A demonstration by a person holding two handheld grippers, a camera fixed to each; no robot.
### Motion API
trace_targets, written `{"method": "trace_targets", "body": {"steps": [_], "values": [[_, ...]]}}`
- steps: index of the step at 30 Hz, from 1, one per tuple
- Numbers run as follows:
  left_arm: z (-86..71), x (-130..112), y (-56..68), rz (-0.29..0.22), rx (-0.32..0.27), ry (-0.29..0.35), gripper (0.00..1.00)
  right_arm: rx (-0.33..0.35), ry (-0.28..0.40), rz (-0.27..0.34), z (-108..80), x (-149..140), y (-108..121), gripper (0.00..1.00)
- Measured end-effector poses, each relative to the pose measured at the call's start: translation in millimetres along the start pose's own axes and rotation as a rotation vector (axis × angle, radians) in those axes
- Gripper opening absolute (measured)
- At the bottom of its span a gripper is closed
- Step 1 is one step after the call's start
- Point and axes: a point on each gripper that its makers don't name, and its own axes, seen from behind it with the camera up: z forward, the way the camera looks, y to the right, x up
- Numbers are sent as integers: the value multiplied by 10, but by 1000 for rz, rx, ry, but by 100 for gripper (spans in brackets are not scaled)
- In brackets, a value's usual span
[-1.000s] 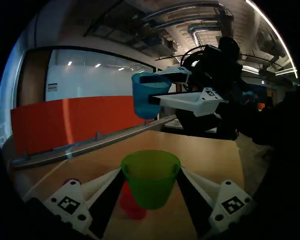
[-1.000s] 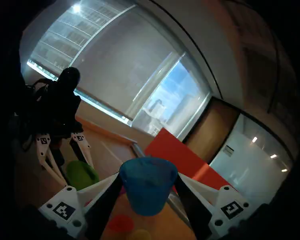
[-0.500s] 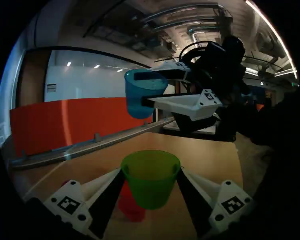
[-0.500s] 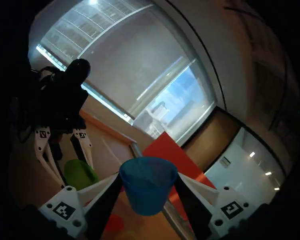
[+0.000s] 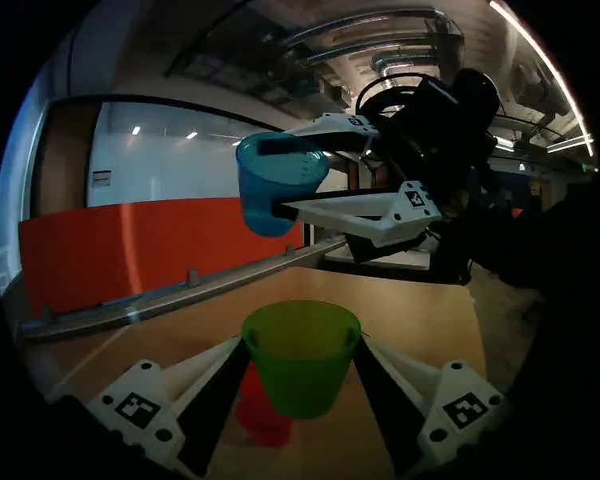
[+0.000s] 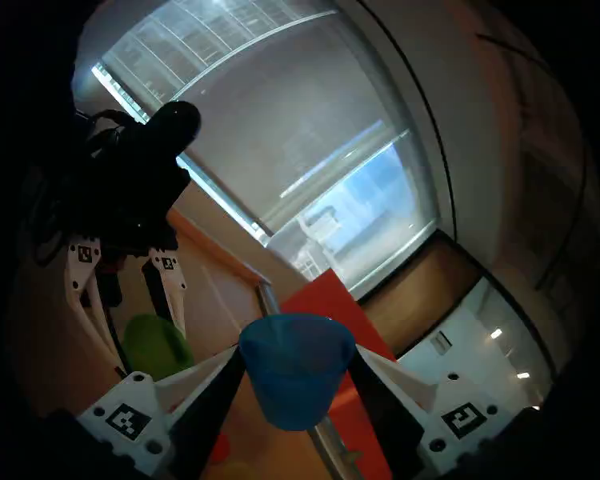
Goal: Pour water
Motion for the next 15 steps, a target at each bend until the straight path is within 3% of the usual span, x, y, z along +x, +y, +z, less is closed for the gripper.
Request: {"method": "trace_targets", "body": {"steps": [15], "values": [[47,-6,3,-6,-10,3,86,0,-10,-99,6,46,-5,90]]}}
